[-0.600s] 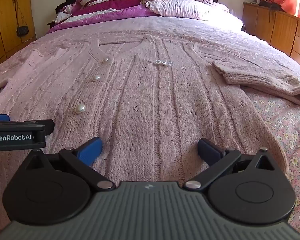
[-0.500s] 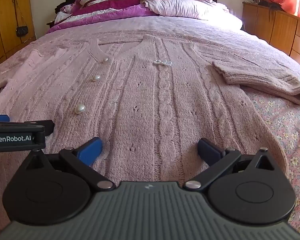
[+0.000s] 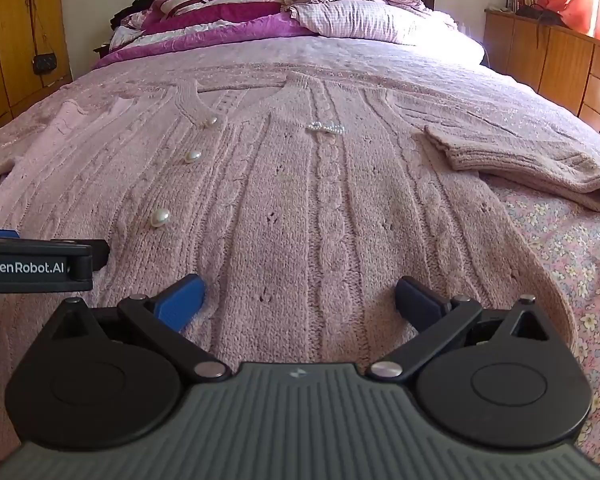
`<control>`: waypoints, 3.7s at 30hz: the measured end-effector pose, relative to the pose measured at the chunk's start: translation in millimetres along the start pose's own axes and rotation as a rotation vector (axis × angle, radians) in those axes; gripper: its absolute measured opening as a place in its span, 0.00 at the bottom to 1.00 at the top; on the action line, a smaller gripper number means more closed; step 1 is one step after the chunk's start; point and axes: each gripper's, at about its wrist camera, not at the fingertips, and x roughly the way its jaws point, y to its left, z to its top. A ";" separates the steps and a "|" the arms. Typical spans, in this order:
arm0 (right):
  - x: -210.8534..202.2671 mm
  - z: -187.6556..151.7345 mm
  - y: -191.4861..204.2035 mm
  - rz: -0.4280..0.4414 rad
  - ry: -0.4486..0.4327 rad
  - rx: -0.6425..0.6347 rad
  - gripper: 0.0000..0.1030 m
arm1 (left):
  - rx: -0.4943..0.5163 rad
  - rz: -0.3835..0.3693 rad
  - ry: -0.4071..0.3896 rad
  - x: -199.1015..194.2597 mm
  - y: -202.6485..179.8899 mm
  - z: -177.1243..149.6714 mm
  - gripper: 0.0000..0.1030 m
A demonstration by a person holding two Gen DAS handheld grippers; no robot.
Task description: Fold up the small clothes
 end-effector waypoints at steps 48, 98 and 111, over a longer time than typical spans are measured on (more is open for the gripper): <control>-1.8 -5.9 2.9 -0.021 -0.038 -0.011 1.00 | 0.023 -0.020 -0.008 0.0 2.0 -1.3 1.00; -20.1 48.7 -49.9 0.067 0.006 -0.019 1.00 | 0.016 -0.137 0.102 -0.7 19.8 26.2 1.00; 35.5 95.1 -122.9 -0.090 -0.025 -0.020 1.00 | 0.083 -0.084 0.091 7.5 9.5 19.3 1.00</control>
